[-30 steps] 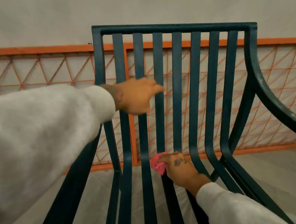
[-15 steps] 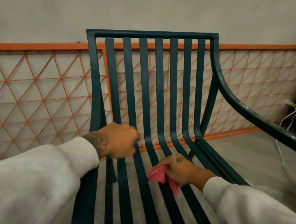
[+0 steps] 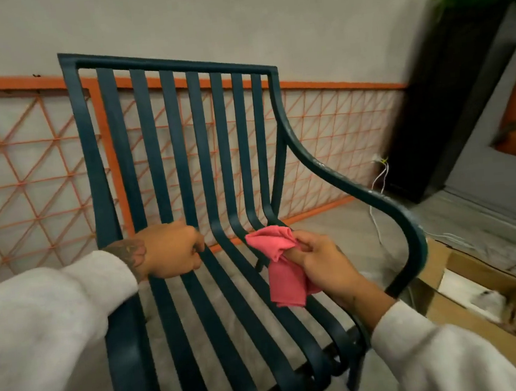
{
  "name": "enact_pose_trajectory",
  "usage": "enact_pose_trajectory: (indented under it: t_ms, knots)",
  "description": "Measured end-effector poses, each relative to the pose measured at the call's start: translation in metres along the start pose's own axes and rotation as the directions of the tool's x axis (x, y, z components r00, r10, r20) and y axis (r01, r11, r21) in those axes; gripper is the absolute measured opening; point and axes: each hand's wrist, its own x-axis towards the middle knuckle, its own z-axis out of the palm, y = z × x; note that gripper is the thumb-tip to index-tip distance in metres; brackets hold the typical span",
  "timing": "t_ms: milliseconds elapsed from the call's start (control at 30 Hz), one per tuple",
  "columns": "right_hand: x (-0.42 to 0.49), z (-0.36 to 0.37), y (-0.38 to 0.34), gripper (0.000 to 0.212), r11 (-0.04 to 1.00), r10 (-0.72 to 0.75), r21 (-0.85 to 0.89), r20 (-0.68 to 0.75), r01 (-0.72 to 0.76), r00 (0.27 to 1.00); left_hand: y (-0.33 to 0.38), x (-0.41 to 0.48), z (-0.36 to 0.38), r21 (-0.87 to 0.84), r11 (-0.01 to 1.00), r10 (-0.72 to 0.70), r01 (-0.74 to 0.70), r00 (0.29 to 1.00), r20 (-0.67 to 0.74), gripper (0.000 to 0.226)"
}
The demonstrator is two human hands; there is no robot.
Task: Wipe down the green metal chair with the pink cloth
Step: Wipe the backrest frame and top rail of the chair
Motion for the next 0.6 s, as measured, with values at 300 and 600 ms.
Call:
enact_pose_trajectory:
  t_ms: [300,600]
  knots:
    - [-0.042,-0.012,-0.001,0.018,1.000,-0.001,-0.005,-0.047,0.001,0.999,0.001,-0.002,0.000,-0.017,1.000,0.016,-0.016,1.000,0.016,0.028]
    - [-0.026,-0.029,0.052,0.013,0.970,0.108,0.229,-0.111,-0.080,0.988,-0.004,0.008,0.003,0.018,0.998,-0.069,0.068,0.997,0.029,0.020]
